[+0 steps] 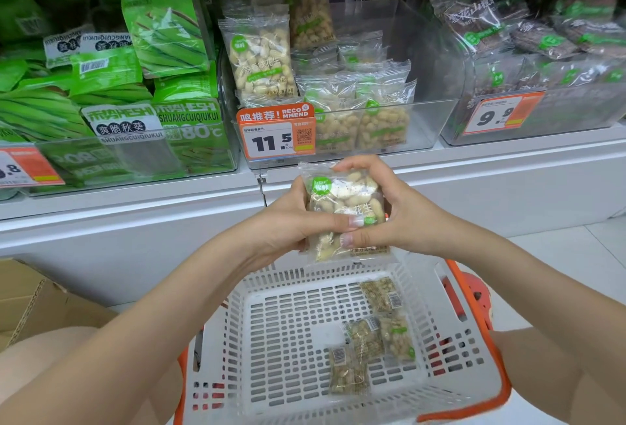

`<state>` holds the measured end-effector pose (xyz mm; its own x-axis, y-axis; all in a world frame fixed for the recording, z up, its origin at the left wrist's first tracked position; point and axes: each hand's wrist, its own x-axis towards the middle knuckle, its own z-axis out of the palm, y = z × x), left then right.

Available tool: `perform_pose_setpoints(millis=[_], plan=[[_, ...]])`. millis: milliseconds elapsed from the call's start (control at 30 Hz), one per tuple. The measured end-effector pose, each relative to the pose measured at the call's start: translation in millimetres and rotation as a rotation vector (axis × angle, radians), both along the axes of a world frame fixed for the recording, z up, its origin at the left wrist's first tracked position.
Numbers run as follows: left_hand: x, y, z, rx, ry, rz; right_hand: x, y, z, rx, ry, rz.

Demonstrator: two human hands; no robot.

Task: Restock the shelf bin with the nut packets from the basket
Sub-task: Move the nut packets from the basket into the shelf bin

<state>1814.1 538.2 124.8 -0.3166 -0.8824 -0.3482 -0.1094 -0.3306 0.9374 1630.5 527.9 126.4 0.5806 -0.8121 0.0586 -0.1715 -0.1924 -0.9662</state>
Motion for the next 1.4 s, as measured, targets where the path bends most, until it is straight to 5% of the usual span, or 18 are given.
perform_pose_setpoints(millis=[267,400,567,833,1133,1400], plan=[[6,-8,7,-0.097,-0.074,-0.041,3,-4,-2,0.005,-0.076,-0.064],[14,-24,22,-0.345,-0.169,0.137,-6,-18,11,-0.033,-0.116,-0.165],[44,-51,30,-0.845,-0.466,0.445,-28,-68,62,-0.194,-0.13,-0.317],[55,-70,18,-1.262,-1.192,0.326,-13,-181,87,-0.381,0.079,-0.417],[54,-84,2,-1.221,-1.212,0.185,35,-266,93,-0.405,0.201,-0.568],[49,-89,-2,-1.191,-1.181,0.261,47,-282,60,-0.505,0.446,-0.396]])
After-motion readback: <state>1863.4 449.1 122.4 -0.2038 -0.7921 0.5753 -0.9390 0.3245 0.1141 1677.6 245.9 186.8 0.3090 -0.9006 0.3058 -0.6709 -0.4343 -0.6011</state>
